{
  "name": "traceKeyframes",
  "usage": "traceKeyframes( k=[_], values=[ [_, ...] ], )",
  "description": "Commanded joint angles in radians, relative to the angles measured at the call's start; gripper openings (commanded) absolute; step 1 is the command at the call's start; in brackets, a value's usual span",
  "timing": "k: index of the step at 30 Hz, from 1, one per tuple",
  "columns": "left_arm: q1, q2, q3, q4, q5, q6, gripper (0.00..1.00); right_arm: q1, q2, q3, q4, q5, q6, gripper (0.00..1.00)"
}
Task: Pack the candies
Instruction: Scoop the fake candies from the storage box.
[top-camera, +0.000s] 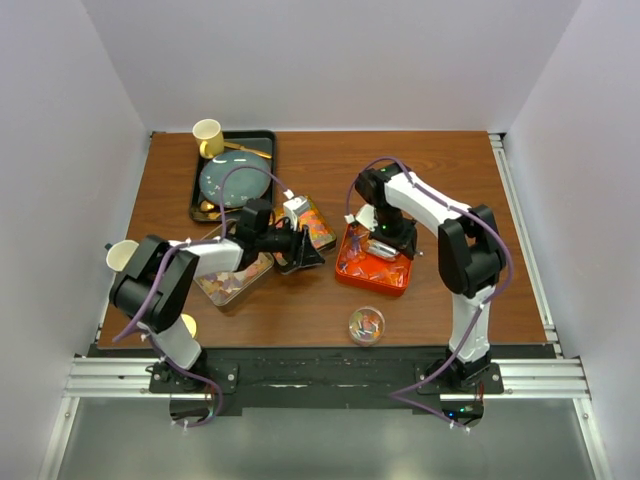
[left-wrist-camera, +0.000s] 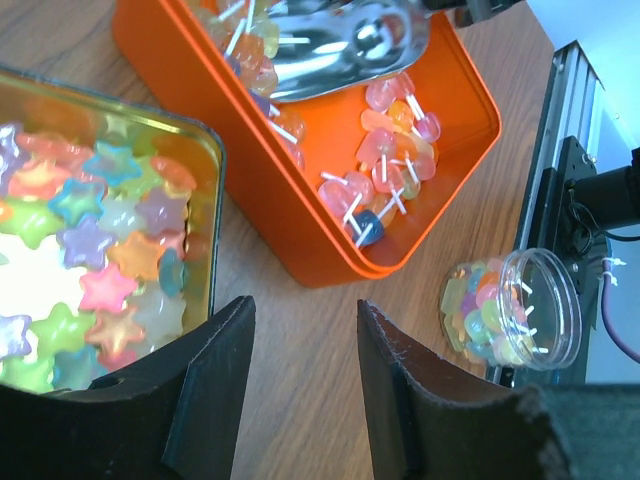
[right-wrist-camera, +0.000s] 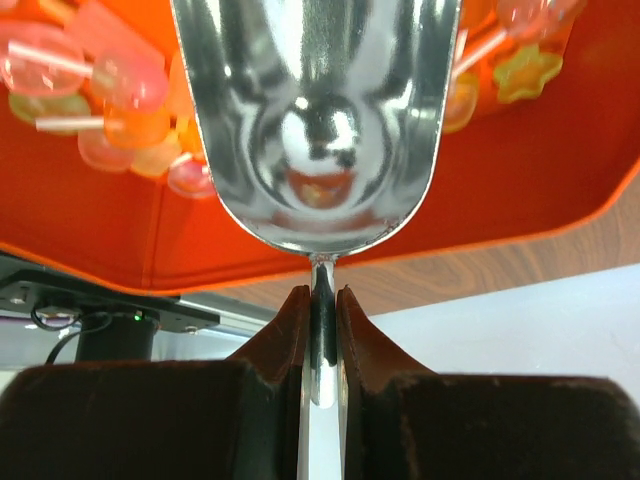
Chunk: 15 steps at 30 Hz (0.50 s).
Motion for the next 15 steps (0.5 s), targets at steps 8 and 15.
traceKeyframes(
  k=[8, 15],
  values=[
    [-0.018, 0.135, 0.032, -0.008, -0.076, 0.004, 0.5, 0.02, 0.161, 0.195, -0.129, -0.063, 0.042, 0.0],
    [-0.018, 0.158, 0.057, -0.04, -0.074, 0.016, 0.49, 0.021, 0.244, 0.293, -0.085, -0.157, 0.016, 0.0]
  ],
)
